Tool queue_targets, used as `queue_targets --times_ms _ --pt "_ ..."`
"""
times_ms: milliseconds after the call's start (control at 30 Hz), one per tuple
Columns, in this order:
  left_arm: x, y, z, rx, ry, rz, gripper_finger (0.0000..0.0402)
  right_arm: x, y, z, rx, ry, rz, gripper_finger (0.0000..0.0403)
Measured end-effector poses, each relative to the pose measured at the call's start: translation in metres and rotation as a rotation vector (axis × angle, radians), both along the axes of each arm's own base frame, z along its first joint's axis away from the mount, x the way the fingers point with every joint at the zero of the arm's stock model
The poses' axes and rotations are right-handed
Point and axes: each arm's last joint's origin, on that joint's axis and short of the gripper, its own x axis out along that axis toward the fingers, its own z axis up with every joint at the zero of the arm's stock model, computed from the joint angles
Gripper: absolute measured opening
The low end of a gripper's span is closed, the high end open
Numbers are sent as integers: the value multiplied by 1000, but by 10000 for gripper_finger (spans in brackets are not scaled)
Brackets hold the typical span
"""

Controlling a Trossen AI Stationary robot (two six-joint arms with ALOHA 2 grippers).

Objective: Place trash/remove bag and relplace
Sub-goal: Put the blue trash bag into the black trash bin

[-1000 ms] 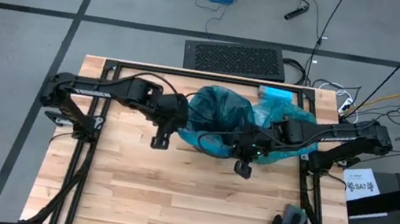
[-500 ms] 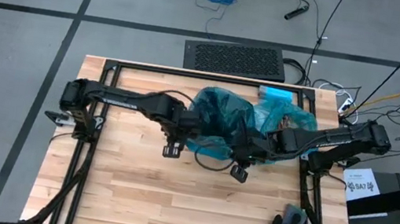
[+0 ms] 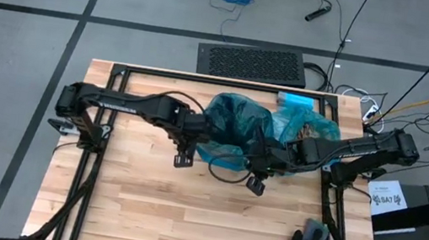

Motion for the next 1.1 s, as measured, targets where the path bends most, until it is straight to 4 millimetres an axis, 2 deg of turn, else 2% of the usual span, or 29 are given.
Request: queue_targets --times_ms 167,300,633,833,967,1100 --pt "-6 1 14 9 -70 30 34 -1 0 1 10 -3 1 0" --pt "-7 0 16 -25 -79 26 62 -3 0 5 38 -18 8 3" --pt "-9 -2 15 -67 -65 31 135 -21 -4 27 85 -110 -24 73" --pt "-17 -3 22 -119 -58 38 142 -41 -6 44 180 -154 -14 96" --pt "-26 -3 34 -129 -109 58 142 -57 -10 55 219 -178 -66 97" --pt "-37 -3 50 -131 -184 53 142 -68 -15 63 176 -234 -121 98"
